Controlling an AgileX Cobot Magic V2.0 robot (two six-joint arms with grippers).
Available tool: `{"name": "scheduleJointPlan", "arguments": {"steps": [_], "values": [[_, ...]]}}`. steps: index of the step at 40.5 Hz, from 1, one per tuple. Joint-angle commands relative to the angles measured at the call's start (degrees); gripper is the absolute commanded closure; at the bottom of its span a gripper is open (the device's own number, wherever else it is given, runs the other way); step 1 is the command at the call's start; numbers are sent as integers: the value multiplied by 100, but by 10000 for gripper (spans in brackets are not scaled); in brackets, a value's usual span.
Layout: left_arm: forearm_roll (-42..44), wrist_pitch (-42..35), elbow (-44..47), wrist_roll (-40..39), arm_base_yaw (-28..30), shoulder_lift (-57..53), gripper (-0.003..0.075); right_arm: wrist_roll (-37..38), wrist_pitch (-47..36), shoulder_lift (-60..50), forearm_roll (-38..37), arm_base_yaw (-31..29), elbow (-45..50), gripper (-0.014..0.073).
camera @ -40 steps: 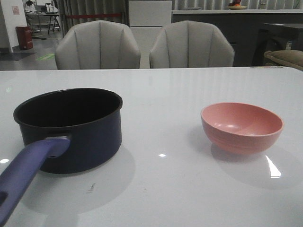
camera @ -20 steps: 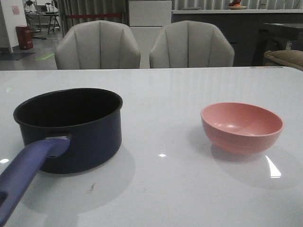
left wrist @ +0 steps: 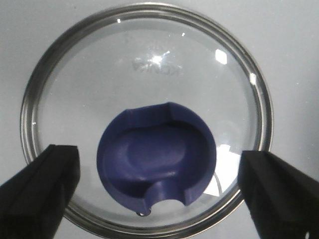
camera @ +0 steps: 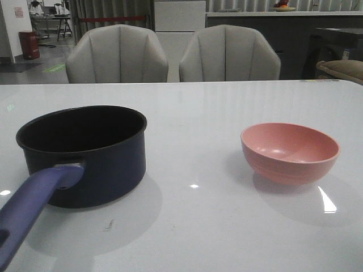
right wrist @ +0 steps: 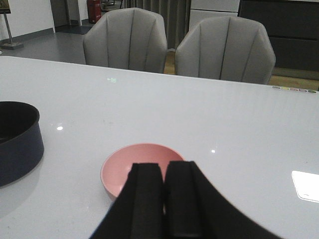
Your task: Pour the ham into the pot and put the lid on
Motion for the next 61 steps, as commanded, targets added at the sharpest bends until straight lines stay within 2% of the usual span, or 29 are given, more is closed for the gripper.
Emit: {"name": "scheduleJointPlan", "arguments": {"steps": [1, 9, 12, 23, 28, 46, 54, 61], "values": [[-74, -80, -165, -64, -2, -45, 66, -74, -482, 51, 30, -6, -156, 444], [-74, -256, -165, -64, -2, 99, 67, -74, -482, 51, 30, -6, -156, 444], [-74, -264, -186, -64, -2, 154, 95, -74, -482, 51, 30, -6, -156, 444], [-123, -115, -486, -64, -2, 356, 346, -74, -482, 51, 30, -6, -156, 444], [-112, -104, -497, -64, -2, 356, 399, -74, -482, 51, 30, -6, -156, 444], [-98, -47, -667, 143, -2, -37, 408, -74, -482, 51, 30, -6, -156, 444], [-98, 356, -1185, 360, -41, -519, 408, -74, -482, 51, 30, -6, -156, 444], [-98, 738, -1694, 386, -435, -802, 408, -74, -482, 51, 30, -6, -156, 444]]}}
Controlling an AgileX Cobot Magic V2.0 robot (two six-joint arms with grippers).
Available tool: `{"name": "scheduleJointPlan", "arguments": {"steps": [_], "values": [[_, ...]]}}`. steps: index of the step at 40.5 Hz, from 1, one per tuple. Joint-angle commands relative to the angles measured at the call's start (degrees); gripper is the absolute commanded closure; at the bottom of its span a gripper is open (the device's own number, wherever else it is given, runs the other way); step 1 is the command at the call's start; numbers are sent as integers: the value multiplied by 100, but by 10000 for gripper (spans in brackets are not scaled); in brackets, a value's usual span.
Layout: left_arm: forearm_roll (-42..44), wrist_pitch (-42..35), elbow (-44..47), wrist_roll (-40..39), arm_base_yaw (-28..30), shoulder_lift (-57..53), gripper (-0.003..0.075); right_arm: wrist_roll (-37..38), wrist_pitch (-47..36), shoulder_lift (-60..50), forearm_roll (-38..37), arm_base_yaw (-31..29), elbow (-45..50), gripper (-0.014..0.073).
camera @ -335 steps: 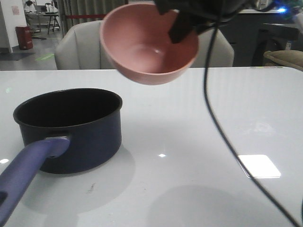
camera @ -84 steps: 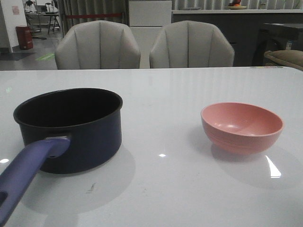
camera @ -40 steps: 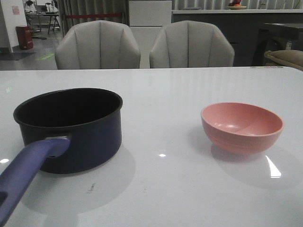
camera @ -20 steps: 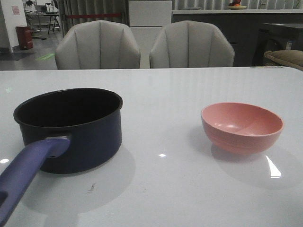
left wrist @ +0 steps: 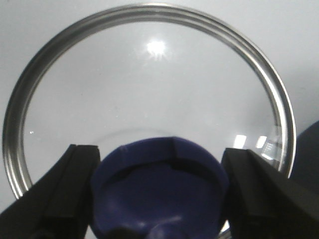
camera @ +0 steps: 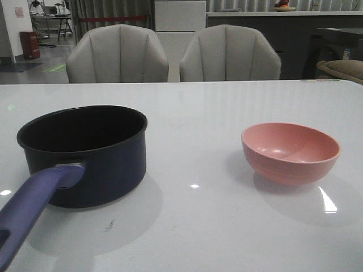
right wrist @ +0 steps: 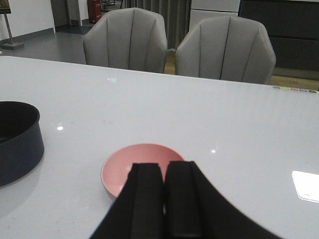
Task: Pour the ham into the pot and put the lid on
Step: 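Bring the held glass lid over the saucepan with the left gripper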
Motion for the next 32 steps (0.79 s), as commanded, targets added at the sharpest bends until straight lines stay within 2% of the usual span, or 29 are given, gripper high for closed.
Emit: {"name": "scheduleJointPlan", "arguments": {"steps": [1, 12, 22, 32], "values": [[-109, 84, -430, 29, -299, -396, 408, -64, -482, 51, 30, -6, -156, 444], [-550, 8, -581, 29, -1345, -364, 408, -64, -482, 51, 30, -6, -156, 444], [-567, -49, -604, 29, -2149, -331, 408, -64, -482, 51, 30, -6, -156, 444], [-74, 381, -1184, 29, -2930, 132, 407, -64, -482, 51, 30, -6, -156, 444]]}}
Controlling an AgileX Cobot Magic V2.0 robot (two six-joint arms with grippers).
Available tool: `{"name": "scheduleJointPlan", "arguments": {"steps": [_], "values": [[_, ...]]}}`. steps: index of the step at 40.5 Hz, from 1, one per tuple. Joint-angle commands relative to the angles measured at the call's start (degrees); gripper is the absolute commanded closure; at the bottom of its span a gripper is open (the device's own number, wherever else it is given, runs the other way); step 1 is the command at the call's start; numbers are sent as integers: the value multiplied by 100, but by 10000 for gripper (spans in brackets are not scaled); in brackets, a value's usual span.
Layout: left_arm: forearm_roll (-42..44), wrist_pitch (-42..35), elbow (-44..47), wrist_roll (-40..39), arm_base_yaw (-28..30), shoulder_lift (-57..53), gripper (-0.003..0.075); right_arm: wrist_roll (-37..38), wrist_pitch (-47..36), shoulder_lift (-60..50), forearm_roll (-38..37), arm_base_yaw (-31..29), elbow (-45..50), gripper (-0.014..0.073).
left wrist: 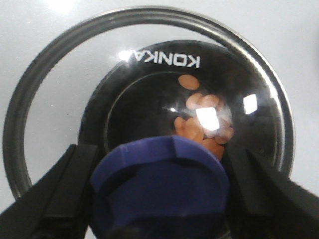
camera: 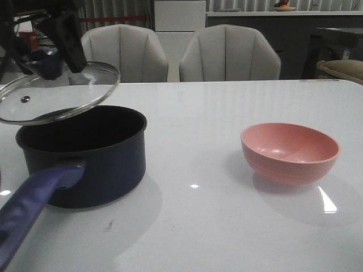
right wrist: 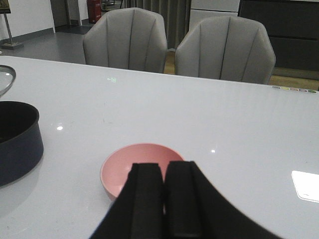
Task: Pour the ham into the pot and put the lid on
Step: 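Bring the held glass lid over the saucepan with the left gripper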
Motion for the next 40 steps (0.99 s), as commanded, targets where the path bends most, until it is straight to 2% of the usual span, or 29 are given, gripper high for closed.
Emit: {"name": "scheduleJointPlan", "arguments": {"steps": [1, 14, 40], "values": [[54, 18, -436, -8, -235, -55, 407, -64, -482, 51, 30, -6, -156, 444], [44, 656, -893, -8, -285, 452, 407, -64, -482, 51, 30, -6, -156, 444], [-89, 420, -893, -8, -285, 705, 406, -64, -482, 51, 30, -6, -156, 444]]}}
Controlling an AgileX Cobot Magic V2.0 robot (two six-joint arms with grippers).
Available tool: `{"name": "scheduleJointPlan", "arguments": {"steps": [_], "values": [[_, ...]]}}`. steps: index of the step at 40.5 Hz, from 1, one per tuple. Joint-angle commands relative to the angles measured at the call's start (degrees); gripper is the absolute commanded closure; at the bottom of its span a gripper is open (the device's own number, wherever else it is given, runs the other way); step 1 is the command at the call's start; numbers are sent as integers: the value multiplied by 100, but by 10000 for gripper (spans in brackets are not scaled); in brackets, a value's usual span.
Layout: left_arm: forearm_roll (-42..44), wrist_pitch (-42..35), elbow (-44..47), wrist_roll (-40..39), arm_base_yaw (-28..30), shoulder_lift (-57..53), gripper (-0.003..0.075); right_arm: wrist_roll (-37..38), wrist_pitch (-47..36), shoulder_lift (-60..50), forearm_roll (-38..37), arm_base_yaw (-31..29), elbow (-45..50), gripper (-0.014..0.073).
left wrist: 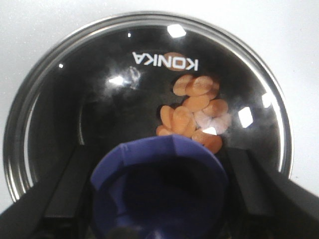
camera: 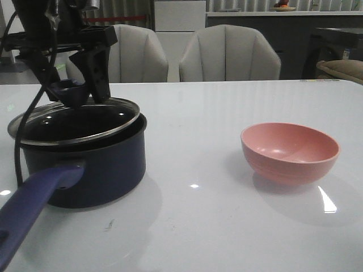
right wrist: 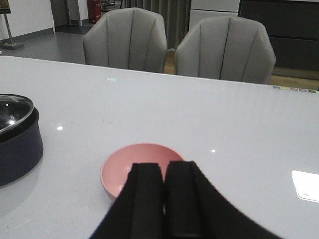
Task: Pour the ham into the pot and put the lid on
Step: 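Bring the held glass lid over the saucepan with the left gripper, then lower the lid onto the saucepan rim with the left gripper, then open the left gripper and lift it off the lid knob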
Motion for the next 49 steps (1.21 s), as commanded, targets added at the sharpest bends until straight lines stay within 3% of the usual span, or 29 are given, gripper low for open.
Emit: {"name": "scheduleJointPlan", "arguments": {"steps": [1, 10, 20, 49], "values": [[-153, -212, -195, -8, -34, -259, 406, -64, -482, 51, 30, -6, -156, 444], [-153, -200, -195, -8, -34, -245, 404, -64, -482, 51, 30, -6, -156, 444], [-153, -200, -195, -8, -34, -245, 332, -64, -482, 51, 30, -6, -156, 444], [-59, -135, -195, -8, -203, -62, 307, -64, -482, 51, 30, -6, -156, 444]]}}
